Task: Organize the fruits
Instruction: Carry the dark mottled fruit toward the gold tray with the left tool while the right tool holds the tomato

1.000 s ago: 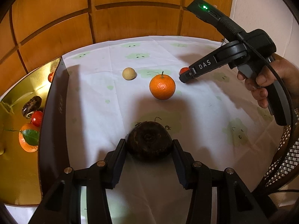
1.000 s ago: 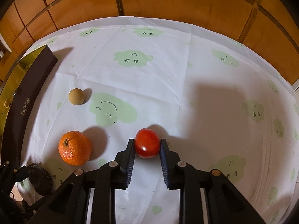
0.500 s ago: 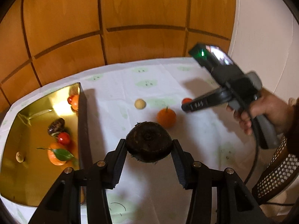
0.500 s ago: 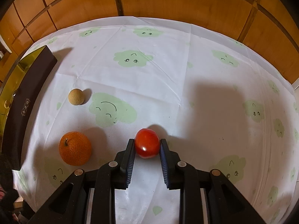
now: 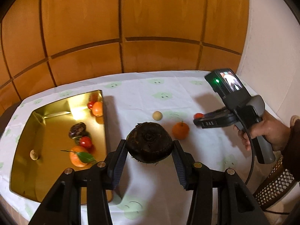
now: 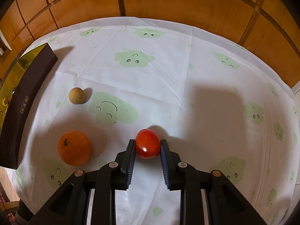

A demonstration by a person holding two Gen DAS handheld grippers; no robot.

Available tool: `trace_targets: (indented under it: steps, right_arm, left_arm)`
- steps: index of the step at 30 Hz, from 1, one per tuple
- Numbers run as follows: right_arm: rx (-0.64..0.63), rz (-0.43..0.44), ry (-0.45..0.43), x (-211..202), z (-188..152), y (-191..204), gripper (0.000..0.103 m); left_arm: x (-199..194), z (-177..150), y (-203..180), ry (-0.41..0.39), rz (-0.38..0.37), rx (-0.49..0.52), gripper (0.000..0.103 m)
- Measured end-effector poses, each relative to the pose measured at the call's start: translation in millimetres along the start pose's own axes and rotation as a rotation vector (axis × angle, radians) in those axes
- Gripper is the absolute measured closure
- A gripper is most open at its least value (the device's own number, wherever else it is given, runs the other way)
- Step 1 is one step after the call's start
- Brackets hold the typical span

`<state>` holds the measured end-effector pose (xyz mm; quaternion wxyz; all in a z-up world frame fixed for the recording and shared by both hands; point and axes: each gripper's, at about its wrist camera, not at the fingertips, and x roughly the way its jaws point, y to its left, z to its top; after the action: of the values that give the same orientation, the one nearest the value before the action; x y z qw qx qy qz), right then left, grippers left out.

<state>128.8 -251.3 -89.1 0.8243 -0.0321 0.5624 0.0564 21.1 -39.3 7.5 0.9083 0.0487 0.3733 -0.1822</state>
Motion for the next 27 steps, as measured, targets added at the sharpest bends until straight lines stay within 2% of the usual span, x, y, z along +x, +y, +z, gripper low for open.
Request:
trace_targets:
  steps: [12,27]
  right_arm:
    - [-0.007,-0.012,-0.005,-1.2,-1.2,2.3,0.077]
    - [-0.014,-0.024,-0.008,-2.6,-1.7,3.8,0.077]
  left_arm:
    - [-5.4,-2.2,35.4,-0.004,0.080,-0.070,0.055]
    - [-6.3,-12.5,53.3,0.008,0.120,-0.126,0.055]
